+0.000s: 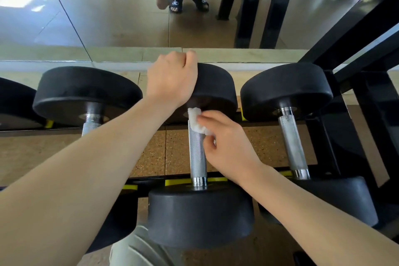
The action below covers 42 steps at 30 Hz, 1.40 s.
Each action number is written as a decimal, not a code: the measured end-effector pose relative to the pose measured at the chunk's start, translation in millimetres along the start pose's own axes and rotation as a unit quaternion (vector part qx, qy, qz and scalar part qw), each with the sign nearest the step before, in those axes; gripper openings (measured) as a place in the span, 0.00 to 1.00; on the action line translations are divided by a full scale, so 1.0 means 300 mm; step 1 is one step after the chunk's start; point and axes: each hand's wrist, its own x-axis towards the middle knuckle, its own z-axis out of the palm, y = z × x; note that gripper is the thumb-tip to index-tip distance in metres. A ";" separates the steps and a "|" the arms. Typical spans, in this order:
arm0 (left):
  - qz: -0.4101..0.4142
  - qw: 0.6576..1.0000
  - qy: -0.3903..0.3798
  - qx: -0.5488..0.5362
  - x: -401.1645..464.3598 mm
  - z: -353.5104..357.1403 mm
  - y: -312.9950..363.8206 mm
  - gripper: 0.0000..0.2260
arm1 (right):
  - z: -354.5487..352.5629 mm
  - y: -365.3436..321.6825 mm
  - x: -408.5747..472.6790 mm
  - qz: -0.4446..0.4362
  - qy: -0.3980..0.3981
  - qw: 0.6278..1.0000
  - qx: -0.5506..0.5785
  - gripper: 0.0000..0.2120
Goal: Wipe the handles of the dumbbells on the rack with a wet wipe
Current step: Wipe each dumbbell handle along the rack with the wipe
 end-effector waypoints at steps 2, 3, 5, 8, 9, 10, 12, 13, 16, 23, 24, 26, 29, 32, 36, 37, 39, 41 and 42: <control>-0.002 1.000 -0.002 0.001 -0.002 -0.004 0.004 0.21 | 0.000 -0.021 0.004 0.047 0.010 0.998 0.030 0.18; -0.006 1.000 -0.003 0.003 -0.001 -0.005 0.006 0.21 | -0.009 -0.035 0.014 0.087 -0.005 0.994 0.069 0.16; -0.012 1.000 -0.005 0.006 -0.001 -0.007 0.006 0.22 | -0.035 -0.057 0.053 0.221 -0.036 0.952 0.208 0.13; -0.010 1.000 -0.004 0.003 -0.003 -0.002 0.006 0.23 | -0.044 -0.034 0.099 0.350 -0.048 0.860 0.369 0.24; -0.010 1.000 -0.003 0.001 -0.004 0.000 0.006 0.23 | -0.044 -0.023 0.107 0.365 -0.064 0.834 0.408 0.30; -0.010 1.000 -0.001 -0.001 -0.003 0.002 0.004 0.23 | -0.041 -0.009 0.111 0.375 -0.088 0.802 0.457 0.32; -0.012 1.000 0.002 -0.004 -0.004 0.005 0.002 0.23 | -0.032 0.023 0.112 0.384 -0.126 0.725 0.557 0.28; -0.011 1.000 0.002 -0.004 -0.003 0.006 0.001 0.23 | -0.025 0.035 0.115 0.389 -0.132 0.687 0.599 0.26; -0.018 1.000 0.003 0.002 -0.002 0.003 0.004 0.22 | 0.005 0.046 0.122 0.407 -0.142 0.607 0.668 0.22; -0.022 1.000 -0.003 0.003 -0.003 0.000 0.005 0.21 | 0.028 0.026 0.130 0.407 -0.116 0.646 0.636 0.09; -0.022 1.000 -0.004 0.004 -0.003 0.001 0.004 0.21 | 0.034 0.019 0.126 0.409 -0.099 0.680 0.601 0.08; -0.018 1.000 -0.003 0.009 -0.001 0.001 0.003 0.21 | 0.042 0.006 0.111 0.424 -0.051 0.764 0.484 0.09; -0.014 1.000 0.001 0.013 -0.001 0.005 0.002 0.21 | 0.020 -0.013 0.074 0.271 -0.017 0.927 0.258 0.08; -0.018 1.000 -0.007 0.010 0.005 0.004 0.001 0.20 | -0.006 -0.066 0.058 0.045 0.045 0.993 0.103 0.13; -0.008 1.000 -0.010 0.000 0.004 0.005 -0.001 0.21 | 0.006 -0.043 0.078 -0.157 -0.065 0.977 -0.129 0.17; -0.008 1.000 -0.009 -0.002 0.001 0.005 -0.002 0.22 | 0.005 -0.021 0.077 -0.195 -0.110 0.960 -0.170 0.14; -0.008 1.000 -0.009 -0.006 -0.003 0.004 -0.003 0.22 | -0.017 -0.001 0.062 -0.180 -0.168 0.960 -0.134 0.11; -0.007 1.000 -0.010 -0.011 -0.001 0.003 -0.003 0.22 | -0.050 0.002 0.045 -0.134 -0.205 0.968 -0.054 0.14; -0.008 1.000 -0.011 -0.012 -0.001 0.001 -0.001 0.22 | -0.072 -0.001 0.036 -0.113 -0.235 0.965 -0.038 0.15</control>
